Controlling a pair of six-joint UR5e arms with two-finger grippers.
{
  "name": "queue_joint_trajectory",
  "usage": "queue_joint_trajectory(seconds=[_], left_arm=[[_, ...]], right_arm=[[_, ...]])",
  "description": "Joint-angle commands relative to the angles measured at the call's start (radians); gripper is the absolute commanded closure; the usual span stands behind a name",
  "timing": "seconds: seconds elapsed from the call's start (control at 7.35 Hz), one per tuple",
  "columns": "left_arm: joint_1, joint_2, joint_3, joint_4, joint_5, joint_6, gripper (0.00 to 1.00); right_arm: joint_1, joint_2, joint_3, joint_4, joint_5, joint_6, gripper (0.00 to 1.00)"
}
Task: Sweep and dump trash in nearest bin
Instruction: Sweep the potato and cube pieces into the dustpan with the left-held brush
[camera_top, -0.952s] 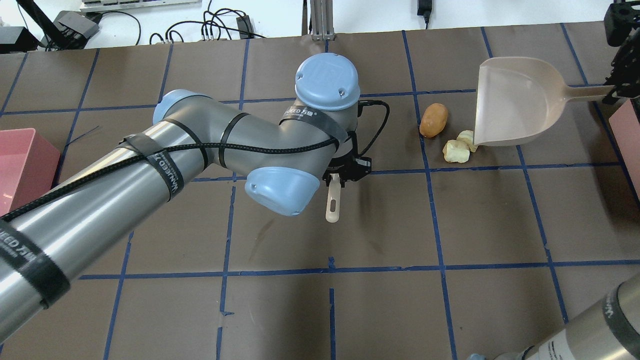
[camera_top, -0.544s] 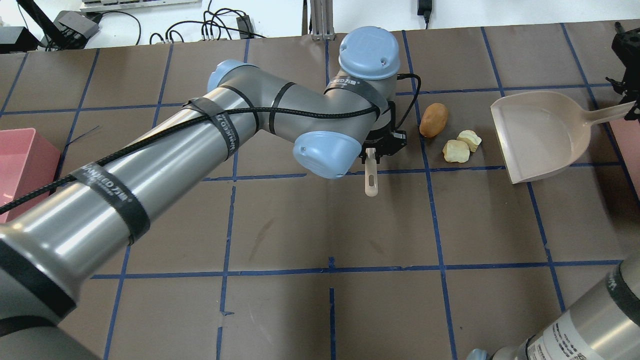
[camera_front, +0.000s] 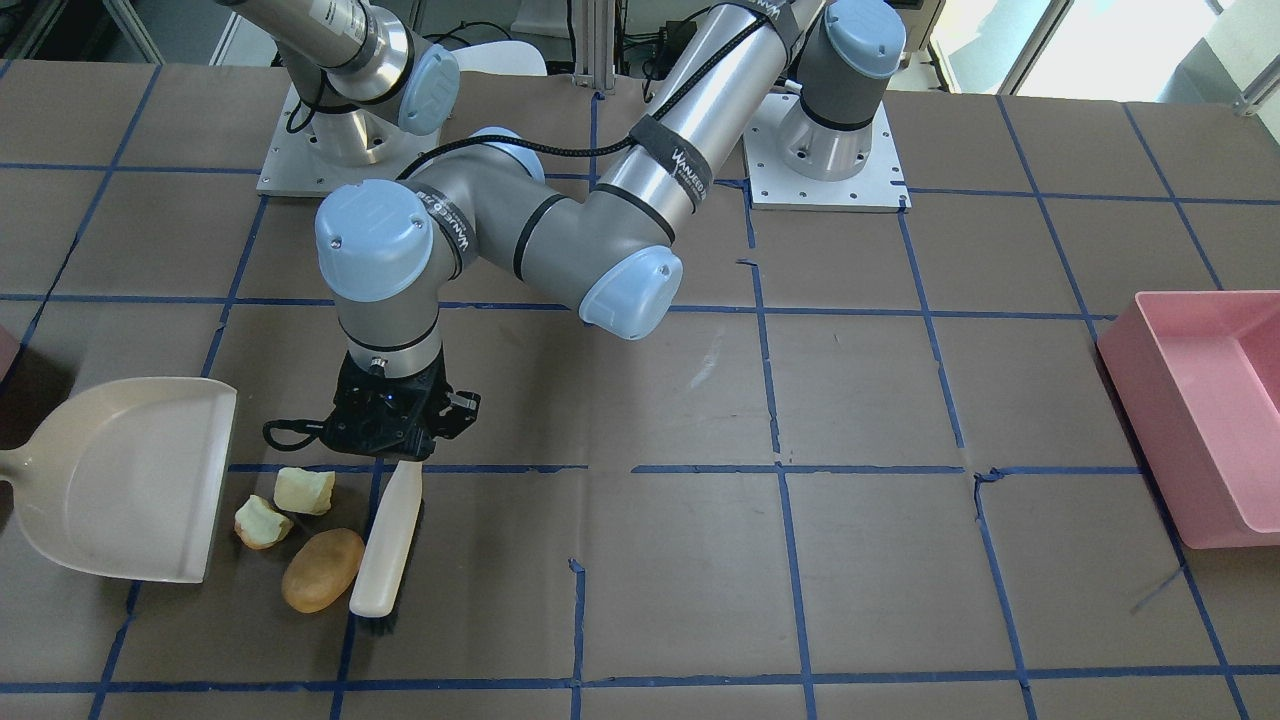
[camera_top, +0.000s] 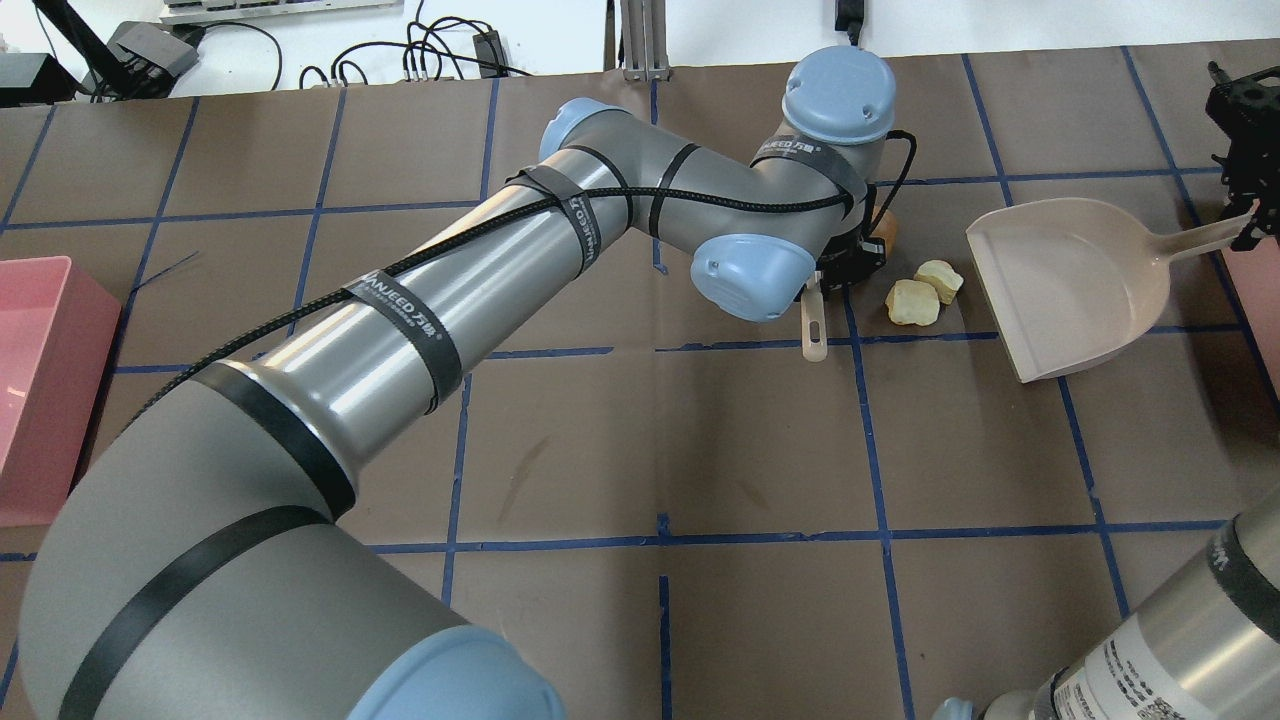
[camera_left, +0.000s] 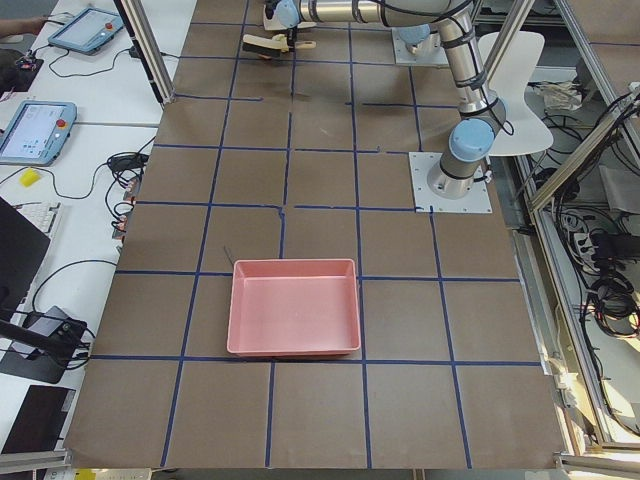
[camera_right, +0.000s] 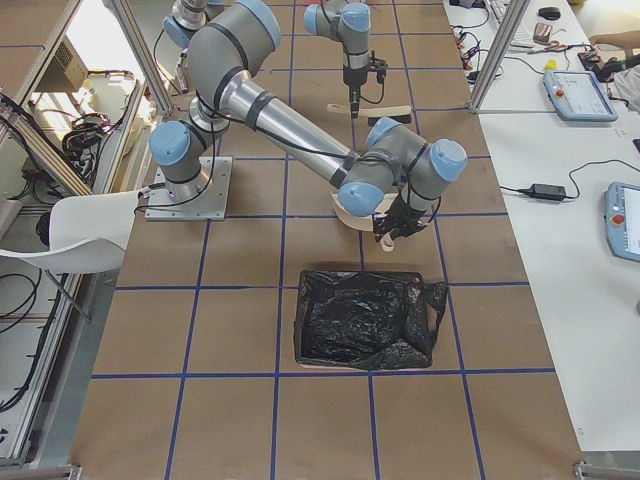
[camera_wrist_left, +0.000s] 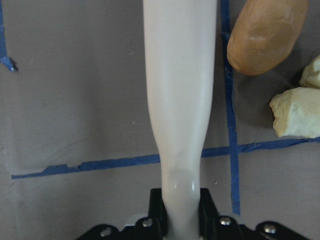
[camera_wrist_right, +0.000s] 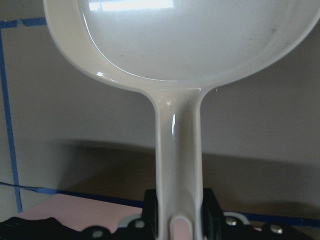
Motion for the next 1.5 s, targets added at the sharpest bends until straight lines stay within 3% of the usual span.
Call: queue_joint_trajectory(seconds=[0.0,1.36], left_arm=[[-0.001,-0.067,0.062,0.001,0.0,0.031,0.97],[0.0,-0.131,0.081,0.002,0.003,0.113,0.97]], right_arm=[[0.006,0.0,0.044,-0.061,0.022,0.048,1.0],[0.041,-0.009,0.079,-0.116,0.006,0.114,1.0]])
